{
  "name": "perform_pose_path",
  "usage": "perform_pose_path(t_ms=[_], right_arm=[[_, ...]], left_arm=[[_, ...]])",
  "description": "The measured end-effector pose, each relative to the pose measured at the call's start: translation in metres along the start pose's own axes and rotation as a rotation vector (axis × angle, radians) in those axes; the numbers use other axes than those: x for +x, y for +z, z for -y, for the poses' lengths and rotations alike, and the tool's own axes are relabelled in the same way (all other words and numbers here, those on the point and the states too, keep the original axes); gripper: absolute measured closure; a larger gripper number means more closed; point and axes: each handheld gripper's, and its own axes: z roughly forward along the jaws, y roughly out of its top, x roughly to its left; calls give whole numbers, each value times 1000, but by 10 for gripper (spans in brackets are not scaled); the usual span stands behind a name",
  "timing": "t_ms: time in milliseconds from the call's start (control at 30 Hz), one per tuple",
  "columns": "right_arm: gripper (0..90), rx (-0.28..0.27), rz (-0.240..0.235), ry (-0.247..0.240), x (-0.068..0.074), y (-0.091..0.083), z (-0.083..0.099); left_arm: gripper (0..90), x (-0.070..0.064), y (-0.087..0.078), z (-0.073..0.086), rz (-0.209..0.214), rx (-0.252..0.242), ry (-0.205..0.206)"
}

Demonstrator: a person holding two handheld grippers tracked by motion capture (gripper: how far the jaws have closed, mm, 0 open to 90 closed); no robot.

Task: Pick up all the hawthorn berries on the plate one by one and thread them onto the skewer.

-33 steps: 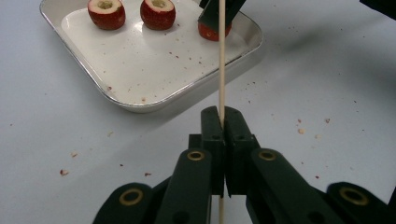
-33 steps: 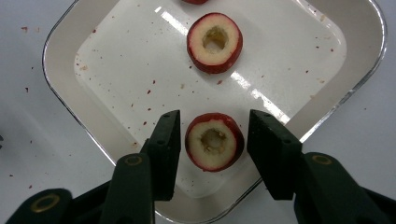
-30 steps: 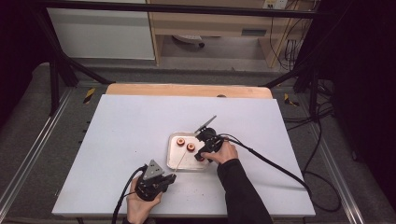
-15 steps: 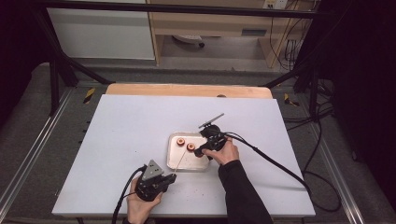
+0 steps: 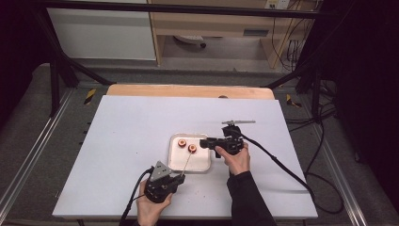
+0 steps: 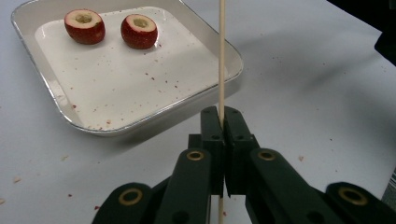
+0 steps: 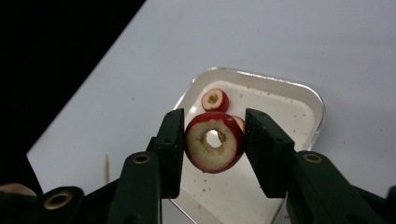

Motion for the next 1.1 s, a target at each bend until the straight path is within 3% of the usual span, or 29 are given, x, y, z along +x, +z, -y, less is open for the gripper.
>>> perform_pose_path(t_ms=[267,567,800,1100], right_arm=[[598,-164,-63,88,-2,-10,6],[599,-282,-115,139,2,-13,10],[598,-316,-146,145,5,-17,13],[599,-320,-171,144,8,-18,15]], left_arm=[[882,-11,12,-5,16,-18,-55],[882,-22,21,-13,32,-40,-88],[882,-23,23,-18,37,-58,-108],[882,-24,23,-22,33,-62,-111]])
